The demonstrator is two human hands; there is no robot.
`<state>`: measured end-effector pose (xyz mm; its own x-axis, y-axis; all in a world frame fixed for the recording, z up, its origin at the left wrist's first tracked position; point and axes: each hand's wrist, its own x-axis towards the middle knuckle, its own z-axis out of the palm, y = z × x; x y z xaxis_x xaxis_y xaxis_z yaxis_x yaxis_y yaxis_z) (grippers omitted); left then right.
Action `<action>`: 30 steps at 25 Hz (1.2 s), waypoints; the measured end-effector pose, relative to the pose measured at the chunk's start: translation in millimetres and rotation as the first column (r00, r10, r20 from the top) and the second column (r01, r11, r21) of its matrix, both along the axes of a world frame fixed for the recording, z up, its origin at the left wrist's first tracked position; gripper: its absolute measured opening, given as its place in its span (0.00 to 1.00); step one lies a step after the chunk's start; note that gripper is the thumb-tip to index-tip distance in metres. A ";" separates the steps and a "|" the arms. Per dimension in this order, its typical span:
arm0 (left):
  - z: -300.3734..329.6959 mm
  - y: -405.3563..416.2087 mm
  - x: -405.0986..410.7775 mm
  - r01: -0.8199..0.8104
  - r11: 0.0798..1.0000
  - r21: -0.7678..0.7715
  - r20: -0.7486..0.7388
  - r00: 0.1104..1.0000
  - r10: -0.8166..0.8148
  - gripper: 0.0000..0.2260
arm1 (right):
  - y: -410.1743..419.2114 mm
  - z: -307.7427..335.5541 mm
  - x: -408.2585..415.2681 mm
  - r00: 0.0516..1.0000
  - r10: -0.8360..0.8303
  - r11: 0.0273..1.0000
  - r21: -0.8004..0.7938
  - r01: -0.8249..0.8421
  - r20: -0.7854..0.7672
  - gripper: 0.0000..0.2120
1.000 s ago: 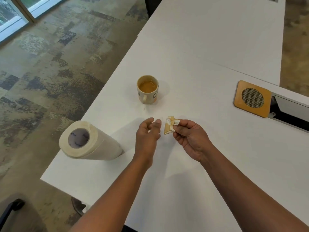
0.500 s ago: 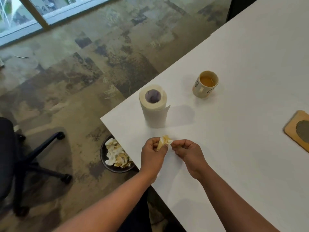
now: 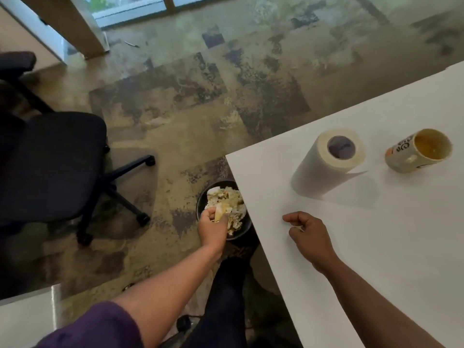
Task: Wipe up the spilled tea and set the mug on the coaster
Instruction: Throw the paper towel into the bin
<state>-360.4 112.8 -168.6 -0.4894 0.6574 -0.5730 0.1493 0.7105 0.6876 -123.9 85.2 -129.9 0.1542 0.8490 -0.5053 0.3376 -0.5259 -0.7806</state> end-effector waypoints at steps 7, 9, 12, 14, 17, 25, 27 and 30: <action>-31.0 29.4 -19.5 -0.197 0.977 -0.086 -0.012 0.980 0.197 0.17 | -1.5 -3.9 2.4 0.999 -0.003 1.000 0.011 0.003 0.042 0.19; -29.4 32.7 -16.2 -0.240 0.970 -0.034 0.014 0.971 0.241 0.14 | -1.2 -5.2 1.9 0.999 -0.012 1.000 0.016 0.012 0.043 0.19; -14.8 30.4 6.6 -0.148 0.986 0.074 0.065 0.988 0.143 0.06 | -2.3 -6.9 0.9 0.999 -0.045 0.999 0.016 0.045 0.029 0.19; -3.4 24.2 28.0 -0.020 0.987 0.158 0.092 0.996 0.005 0.05 | -2.9 -8.3 1.4 0.999 -0.048 0.999 0.021 0.048 0.017 0.19; 10.2 14.8 55.2 0.146 0.952 0.267 0.089 0.981 -0.175 0.05 | -3.7 -9.0 4.8 0.999 -0.040 0.999 0.023 0.040 0.011 0.19; 26.7 1.6 122.1 0.792 0.539 0.286 -0.275 0.607 -0.746 0.08 | -17.8 -4.6 19.6 0.990 -0.136 0.979 0.158 0.130 0.028 0.22; 32.4 8.2 147.1 0.825 0.477 0.302 -0.209 0.545 -0.812 0.10 | -24.2 -2.0 35.3 0.974 -0.226 0.958 0.180 0.222 -0.001 0.22; 39.5 11.2 192.6 0.865 0.395 0.310 -0.153 0.455 -0.877 0.12 | -38.8 2.9 69.6 0.928 -0.372 0.907 0.204 0.369 -0.022 0.22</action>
<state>-167.8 124.0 -129.1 0.4668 0.8456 -0.2590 0.5372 -0.0385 0.8426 -54.3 46.4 -126.9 0.4841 0.8124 -0.3250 0.1629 -0.4486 -0.8788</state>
